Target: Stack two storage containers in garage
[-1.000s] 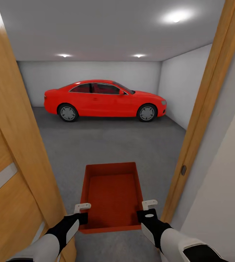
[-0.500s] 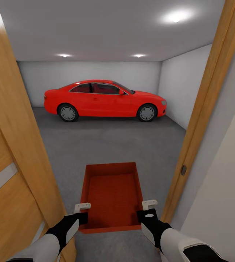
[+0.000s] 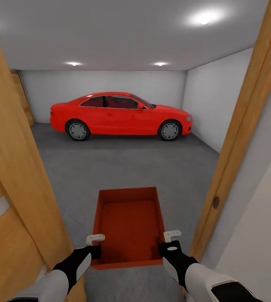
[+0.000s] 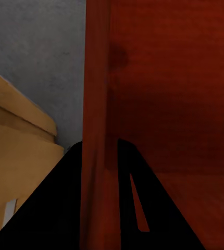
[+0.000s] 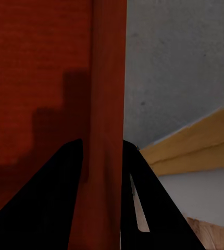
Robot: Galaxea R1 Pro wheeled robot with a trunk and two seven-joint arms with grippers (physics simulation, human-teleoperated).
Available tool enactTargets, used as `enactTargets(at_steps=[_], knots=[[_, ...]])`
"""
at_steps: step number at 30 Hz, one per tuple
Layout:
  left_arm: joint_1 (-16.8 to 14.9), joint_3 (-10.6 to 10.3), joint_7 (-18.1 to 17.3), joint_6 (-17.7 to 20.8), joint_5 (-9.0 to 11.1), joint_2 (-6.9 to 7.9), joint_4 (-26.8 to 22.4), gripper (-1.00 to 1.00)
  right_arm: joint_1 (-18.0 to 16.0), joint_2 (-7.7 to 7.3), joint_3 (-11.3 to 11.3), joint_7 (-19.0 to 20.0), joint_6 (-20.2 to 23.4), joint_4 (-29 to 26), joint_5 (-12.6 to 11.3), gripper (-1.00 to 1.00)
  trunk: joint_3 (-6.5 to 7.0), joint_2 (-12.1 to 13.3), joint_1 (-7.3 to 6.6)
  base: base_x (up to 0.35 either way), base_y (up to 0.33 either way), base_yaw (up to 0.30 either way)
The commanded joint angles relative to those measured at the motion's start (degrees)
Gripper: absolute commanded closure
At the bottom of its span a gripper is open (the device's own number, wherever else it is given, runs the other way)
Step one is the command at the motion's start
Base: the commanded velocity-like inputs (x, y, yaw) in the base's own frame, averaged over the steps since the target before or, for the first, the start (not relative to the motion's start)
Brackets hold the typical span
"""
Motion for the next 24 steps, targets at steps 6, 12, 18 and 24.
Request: enactTargets(at_steps=[6, 12, 18, 24], knots=[[-0.04, 0.81, 0.52, -0.41, -0.11, 2.77, -1.24, 1.00, -0.04, 0.01, -0.72, -0.77, 0.16, 0.25, -0.40, 1.00, -0.13, -0.13, 0.06, 0.277, 0.000, 0.000], [-0.04, 0.71, 0.57, -0.41, -0.11, 2.69, -1.24, 1.00, -0.04, 0.01, -0.72, -0.77, 0.16, 0.25, -0.40, 1.00, -0.13, -0.13, 0.06, 0.210, 0.000, 0.000], [-0.04, 0.79, 0.60, -0.41, -0.11, 2.68, -1.24, 1.00, -0.04, 0.01, -0.74, -0.76, 0.19, 0.25, -0.40, 1.00, -0.13, -0.13, 0.06, 0.015, 0.000, 0.000], [-0.04, 0.62, 0.69, -0.38, -0.20, 2.62, -1.24, 1.00, -0.04, 0.01, -0.69, -0.77, 0.16, 0.25, -0.40, 1.00, -0.13, -0.13, 0.06, 0.000, 0.000, 0.000]])
